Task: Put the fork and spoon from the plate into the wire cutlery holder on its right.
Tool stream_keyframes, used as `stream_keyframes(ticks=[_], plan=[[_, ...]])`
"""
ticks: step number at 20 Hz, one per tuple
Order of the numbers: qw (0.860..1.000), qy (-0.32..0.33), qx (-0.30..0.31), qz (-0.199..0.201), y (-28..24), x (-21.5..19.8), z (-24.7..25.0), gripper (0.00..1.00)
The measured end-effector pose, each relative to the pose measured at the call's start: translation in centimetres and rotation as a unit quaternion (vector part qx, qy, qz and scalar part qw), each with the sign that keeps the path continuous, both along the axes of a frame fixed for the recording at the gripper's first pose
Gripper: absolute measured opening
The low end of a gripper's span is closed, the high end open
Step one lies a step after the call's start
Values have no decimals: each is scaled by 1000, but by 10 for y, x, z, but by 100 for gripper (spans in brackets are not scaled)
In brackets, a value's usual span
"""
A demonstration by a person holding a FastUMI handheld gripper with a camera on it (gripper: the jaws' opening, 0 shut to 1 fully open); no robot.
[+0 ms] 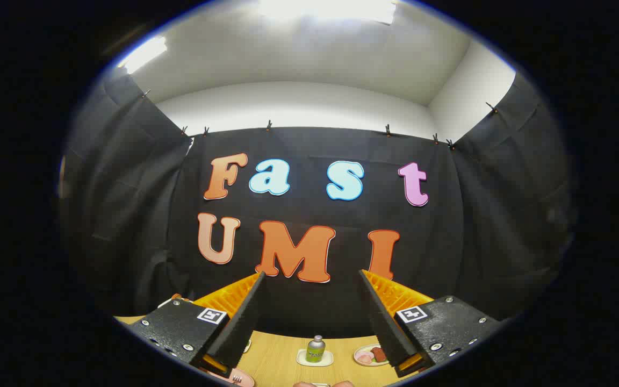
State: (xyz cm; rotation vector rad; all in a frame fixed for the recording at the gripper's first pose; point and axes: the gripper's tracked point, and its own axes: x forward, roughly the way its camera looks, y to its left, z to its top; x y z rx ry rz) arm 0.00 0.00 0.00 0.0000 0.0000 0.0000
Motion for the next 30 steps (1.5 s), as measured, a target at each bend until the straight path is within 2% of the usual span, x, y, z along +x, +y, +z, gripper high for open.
stream_keyframes(ticks=[9, 13, 23, 30], plan=[[1000, 20, -6, 16, 15, 0, -17, 99], [1000, 24, -15, 6, 11, 4, -24, 99], [999, 41, -7, 17, 19, 5, -45, 99], [999, 28, 6, 23, 33, 19, -45, 99]])
